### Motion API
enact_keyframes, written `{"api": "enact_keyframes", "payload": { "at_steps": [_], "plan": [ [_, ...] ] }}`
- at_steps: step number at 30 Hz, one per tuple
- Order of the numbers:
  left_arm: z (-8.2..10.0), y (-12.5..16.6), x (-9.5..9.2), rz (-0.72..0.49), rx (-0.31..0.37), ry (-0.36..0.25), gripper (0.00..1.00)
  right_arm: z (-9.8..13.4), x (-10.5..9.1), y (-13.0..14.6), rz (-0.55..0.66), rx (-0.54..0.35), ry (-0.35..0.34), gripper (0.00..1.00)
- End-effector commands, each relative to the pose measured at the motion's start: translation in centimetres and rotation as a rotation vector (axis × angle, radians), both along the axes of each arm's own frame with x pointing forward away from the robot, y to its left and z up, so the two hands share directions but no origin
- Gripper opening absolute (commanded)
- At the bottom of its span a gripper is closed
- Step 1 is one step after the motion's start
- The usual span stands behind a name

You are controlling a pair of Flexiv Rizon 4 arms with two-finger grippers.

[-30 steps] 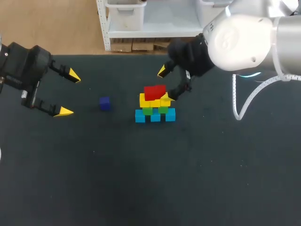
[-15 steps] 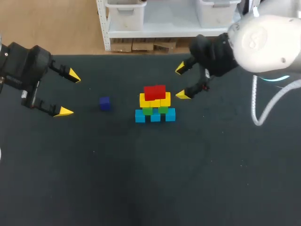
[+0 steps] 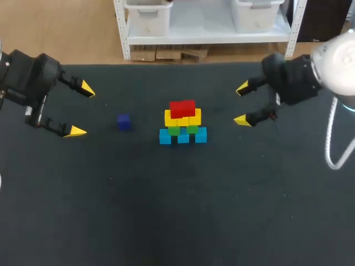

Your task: Place the blue cubes, place green cubes on the blue cubes, place the yellow cubes on the green cubes, then place the red cubes on the yellow cubes, and place purple cube on the red cubes.

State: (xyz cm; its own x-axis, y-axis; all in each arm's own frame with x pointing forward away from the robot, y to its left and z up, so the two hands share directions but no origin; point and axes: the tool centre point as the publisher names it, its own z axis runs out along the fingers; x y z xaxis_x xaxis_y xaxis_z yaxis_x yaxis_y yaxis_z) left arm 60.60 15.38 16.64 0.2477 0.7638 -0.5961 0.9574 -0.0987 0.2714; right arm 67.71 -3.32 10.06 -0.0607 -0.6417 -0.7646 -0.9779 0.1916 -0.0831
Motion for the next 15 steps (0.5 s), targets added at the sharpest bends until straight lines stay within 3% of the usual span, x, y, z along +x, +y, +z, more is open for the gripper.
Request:
{"api": "enact_keyframes", "payload": {
  "at_steps": [1,11,15],
  "plan": [
    [-0.12,0.09,-0.01,-0.002,-0.005,-0.004,1.00,-0.02,-0.27,-0.32,0.011,0.018,-0.008,1.00],
    [-0.12,0.09,-0.01,-0.002,-0.005,-0.004,1.00,0.04,-0.33,-0.34,0.017,0.016,-0.013,1.00],
    [-1.04,-0.26,0.62,-0.002,-0.014,-0.008,1.00,0.04,-0.33,-0.34,0.017,0.016,-0.013,1.00]
  ]
}}
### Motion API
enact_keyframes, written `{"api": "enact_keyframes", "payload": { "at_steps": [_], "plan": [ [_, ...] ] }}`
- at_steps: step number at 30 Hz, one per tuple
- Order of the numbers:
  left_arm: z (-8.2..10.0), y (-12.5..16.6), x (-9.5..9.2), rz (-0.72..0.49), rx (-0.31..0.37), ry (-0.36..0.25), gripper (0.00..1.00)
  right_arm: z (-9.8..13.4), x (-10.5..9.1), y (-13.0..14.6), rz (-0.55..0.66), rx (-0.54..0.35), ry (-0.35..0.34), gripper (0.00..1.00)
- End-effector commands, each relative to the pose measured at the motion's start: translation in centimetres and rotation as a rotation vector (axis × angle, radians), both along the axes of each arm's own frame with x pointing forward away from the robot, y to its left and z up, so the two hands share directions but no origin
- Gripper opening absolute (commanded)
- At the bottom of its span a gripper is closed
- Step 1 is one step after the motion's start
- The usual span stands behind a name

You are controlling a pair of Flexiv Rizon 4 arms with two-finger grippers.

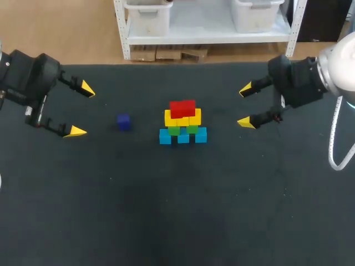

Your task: Place the blue cubes, place green cubes on the blue cubes, place the yellow cubes on the green cubes, then place the red cubes on the yellow cubes, and place purple cube on the red cubes.

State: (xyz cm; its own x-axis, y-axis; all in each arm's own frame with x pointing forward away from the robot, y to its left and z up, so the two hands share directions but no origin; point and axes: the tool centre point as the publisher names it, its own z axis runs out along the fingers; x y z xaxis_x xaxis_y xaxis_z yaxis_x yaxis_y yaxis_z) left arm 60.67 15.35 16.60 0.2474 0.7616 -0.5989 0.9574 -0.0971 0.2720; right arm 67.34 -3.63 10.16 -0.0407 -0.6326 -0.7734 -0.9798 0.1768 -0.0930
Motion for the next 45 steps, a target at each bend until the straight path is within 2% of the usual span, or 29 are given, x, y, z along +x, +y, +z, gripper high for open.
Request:
{"api": "enact_keyframes", "payload": {
  "at_steps": [1,7,13,19,23,25,36,40,45],
  "plan": [
    [-1.3,-0.3,0.8,-0.002,-0.010,-0.008,1.00,-0.1,0.0,0.0,0.001,0.003,0.000,1.00],
    [-3.8,-1.3,2.5,-0.004,0.008,-0.001,1.00,-0.1,0.0,0.0,0.001,0.003,0.000,1.00],
    [-6.0,-2.0,4.9,-0.032,0.041,-0.015,1.00,-0.1,0.0,0.0,0.001,0.003,0.000,1.00],
    [-8.2,-2.2,7.2,-0.008,0.069,0.030,1.00,-0.1,0.0,0.0,0.001,0.003,0.000,1.00],
    [-8.9,-2.0,8.3,0.010,0.087,0.038,1.00,-0.1,0.0,0.0,0.001,0.003,0.000,1.00],
    [-8.6,-2.0,8.5,0.011,0.086,0.023,1.00,-0.1,0.0,0.0,0.001,0.003,0.000,1.00],
    [-8.6,-2.0,8.5,0.011,0.086,0.023,1.00,-0.1,0.0,0.0,0.001,0.003,0.000,1.00],
    [-9.2,-1.7,6.8,0.058,0.108,0.038,1.00,-0.1,0.0,0.0,0.001,0.003,0.000,1.00],
    [-9.9,-1.2,7.2,0.131,0.134,0.052,1.00,-0.1,0.0,0.0,0.001,0.003,0.000,1.00]
  ]
}}
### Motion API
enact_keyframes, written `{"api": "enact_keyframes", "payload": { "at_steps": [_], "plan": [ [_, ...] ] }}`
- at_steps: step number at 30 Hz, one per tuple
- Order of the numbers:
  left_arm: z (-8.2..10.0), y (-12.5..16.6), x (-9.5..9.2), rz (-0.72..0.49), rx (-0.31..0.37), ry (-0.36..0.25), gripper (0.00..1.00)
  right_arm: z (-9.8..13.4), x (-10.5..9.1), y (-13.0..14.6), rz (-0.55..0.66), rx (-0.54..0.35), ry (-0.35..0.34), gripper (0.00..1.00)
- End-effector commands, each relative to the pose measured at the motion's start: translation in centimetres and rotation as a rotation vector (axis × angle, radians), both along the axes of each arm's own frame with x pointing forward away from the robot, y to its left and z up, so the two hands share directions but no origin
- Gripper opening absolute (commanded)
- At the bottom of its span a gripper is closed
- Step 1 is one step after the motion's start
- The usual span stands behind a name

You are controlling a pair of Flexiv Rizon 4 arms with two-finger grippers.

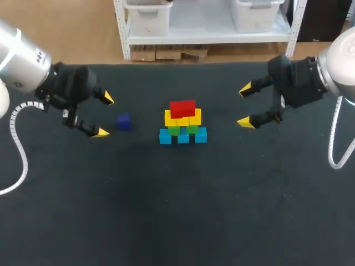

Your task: Place the blue cubes, place green cubes on the blue cubes, place the yellow cubes on the green cubes, then place the red cubes on the yellow cubes, and place purple cube on the red cubes.

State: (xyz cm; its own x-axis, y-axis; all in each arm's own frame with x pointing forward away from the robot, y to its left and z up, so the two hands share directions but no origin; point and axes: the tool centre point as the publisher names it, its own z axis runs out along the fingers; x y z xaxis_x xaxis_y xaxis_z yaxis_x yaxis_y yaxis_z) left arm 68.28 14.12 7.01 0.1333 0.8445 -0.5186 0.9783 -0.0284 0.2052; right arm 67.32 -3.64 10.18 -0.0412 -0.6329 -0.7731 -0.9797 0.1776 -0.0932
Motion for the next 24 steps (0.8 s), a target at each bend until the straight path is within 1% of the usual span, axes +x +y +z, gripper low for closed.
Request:
{"api": "enact_keyframes", "payload": {
  "at_steps": [1,5,10,24],
  "plan": [
    [-0.3,0.0,-0.2,0.047,0.015,-0.010,1.00,-0.1,0.1,0.0,0.002,0.004,0.000,1.00],
    [-1.0,-0.3,0.7,0.070,0.027,0.015,1.00,-0.1,0.1,0.0,0.002,0.004,0.000,1.00],
    [-2.4,-1.1,1.8,0.051,0.026,0.073,1.00,-0.1,0.1,0.0,0.002,0.004,0.000,1.00],
    [-5.2,-1.5,5.7,0.051,0.062,0.099,1.00,-0.1,0.1,0.0,0.002,0.004,0.000,1.00]
  ]
}}
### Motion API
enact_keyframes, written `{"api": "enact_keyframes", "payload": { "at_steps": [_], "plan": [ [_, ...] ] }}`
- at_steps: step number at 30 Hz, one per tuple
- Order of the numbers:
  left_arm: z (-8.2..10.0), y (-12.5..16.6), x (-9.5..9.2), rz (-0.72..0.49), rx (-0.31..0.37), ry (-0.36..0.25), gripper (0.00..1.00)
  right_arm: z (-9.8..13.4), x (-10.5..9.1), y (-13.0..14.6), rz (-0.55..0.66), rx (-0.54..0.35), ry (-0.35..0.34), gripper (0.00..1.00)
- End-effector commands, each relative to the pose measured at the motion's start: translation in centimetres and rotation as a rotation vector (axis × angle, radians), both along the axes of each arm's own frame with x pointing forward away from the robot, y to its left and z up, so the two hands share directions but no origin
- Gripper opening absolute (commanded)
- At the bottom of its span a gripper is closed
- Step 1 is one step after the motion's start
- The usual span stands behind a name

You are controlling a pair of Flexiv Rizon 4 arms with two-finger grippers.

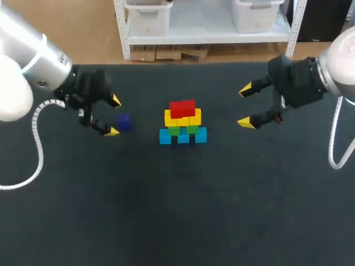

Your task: Place the blue cubes, place green cubes on the blue cubes, place the yellow cubes on the green cubes, then place the red cubes on the yellow cubes, and place purple cube on the red cubes.

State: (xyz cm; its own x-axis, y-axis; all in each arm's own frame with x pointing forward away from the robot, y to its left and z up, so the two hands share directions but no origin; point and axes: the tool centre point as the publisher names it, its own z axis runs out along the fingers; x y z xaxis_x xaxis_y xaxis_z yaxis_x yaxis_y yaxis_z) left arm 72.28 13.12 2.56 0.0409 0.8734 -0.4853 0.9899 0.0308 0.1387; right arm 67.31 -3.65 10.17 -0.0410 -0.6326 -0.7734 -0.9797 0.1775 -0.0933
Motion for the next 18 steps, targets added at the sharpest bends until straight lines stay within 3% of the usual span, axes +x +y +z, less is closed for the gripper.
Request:
{"api": "enact_keyframes", "payload": {
  "at_steps": [1,18],
  "plan": [
    [-0.9,-0.5,1.9,-0.015,0.012,0.036,1.00,-0.1,0.1,0.0,0.002,0.003,0.000,1.00],
    [-2.1,-0.4,2.7,0.017,0.021,0.068,1.00,-0.1,0.1,0.0,0.002,0.003,0.000,1.00]
  ]
}}
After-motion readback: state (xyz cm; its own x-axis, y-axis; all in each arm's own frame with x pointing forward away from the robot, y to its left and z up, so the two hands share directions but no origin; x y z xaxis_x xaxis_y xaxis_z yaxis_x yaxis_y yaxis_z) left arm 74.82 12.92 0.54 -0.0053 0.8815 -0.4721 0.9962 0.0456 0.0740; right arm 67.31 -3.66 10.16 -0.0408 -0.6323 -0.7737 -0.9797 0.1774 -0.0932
